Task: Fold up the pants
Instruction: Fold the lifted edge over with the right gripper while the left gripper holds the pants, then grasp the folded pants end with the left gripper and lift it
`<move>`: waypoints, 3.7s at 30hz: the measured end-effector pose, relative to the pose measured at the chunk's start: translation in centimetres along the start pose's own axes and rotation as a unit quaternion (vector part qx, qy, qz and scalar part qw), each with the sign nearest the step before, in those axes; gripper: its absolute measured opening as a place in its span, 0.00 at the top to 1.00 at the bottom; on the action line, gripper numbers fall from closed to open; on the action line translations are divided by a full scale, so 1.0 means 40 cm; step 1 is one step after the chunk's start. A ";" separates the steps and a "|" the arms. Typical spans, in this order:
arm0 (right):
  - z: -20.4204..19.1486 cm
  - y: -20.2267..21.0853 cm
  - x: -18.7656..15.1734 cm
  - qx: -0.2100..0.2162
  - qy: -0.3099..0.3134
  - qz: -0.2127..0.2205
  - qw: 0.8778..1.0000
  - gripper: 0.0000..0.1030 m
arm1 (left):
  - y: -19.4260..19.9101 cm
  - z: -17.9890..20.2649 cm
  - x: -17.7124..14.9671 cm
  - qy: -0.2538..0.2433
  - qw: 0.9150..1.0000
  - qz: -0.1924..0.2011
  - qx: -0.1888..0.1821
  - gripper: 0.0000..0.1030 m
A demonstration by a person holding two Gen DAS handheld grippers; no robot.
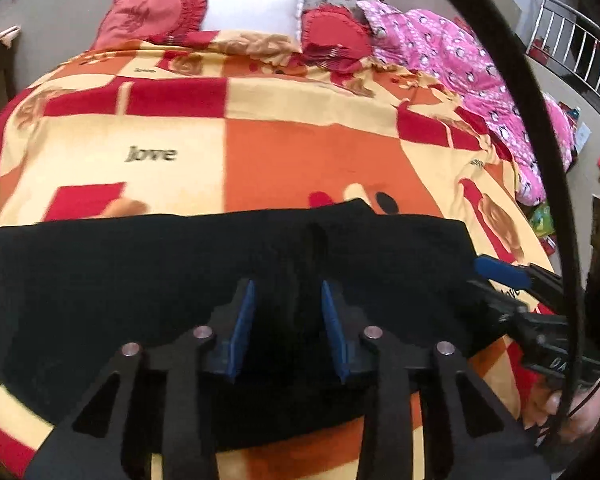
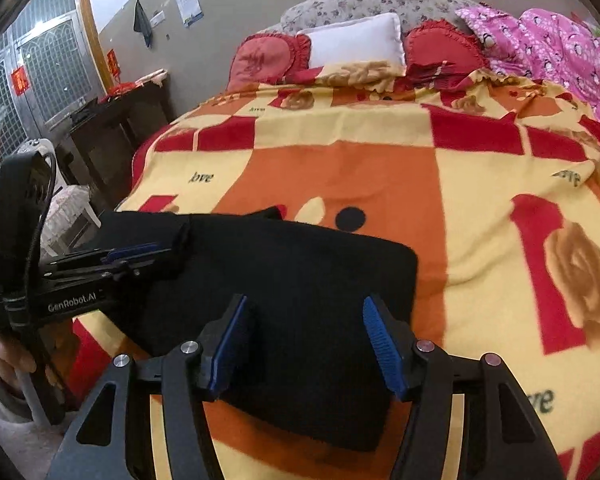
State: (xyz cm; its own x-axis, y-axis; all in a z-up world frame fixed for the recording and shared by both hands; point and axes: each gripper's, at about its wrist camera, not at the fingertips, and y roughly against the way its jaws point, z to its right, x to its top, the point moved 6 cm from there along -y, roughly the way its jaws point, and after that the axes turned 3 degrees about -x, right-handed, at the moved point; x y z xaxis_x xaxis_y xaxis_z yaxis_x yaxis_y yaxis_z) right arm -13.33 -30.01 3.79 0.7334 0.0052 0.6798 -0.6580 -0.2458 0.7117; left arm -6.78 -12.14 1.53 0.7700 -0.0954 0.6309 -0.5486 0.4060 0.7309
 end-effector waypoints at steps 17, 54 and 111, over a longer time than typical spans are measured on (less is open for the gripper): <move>-0.051 0.011 -0.035 -0.020 0.028 -0.016 0.999 0.40 | -0.008 0.006 -0.053 0.015 1.000 0.004 0.022 0.43; -0.191 -0.116 0.022 0.047 0.052 -0.047 0.996 0.35 | 0.154 -0.200 -0.069 0.078 0.990 0.060 0.099 0.42; -0.651 -0.461 0.181 0.186 0.160 -0.126 0.961 0.17 | 0.164 -0.436 -0.136 0.205 0.971 0.065 0.100 0.12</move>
State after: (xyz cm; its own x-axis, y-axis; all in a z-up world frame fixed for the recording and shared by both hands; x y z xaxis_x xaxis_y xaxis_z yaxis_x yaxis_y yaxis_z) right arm -0.33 -0.20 0.19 0.7318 0.3939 0.5561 -0.3155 -0.5274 0.7888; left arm -8.88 6.88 -1.64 0.7328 0.3315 0.5943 -0.6703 0.2011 0.7143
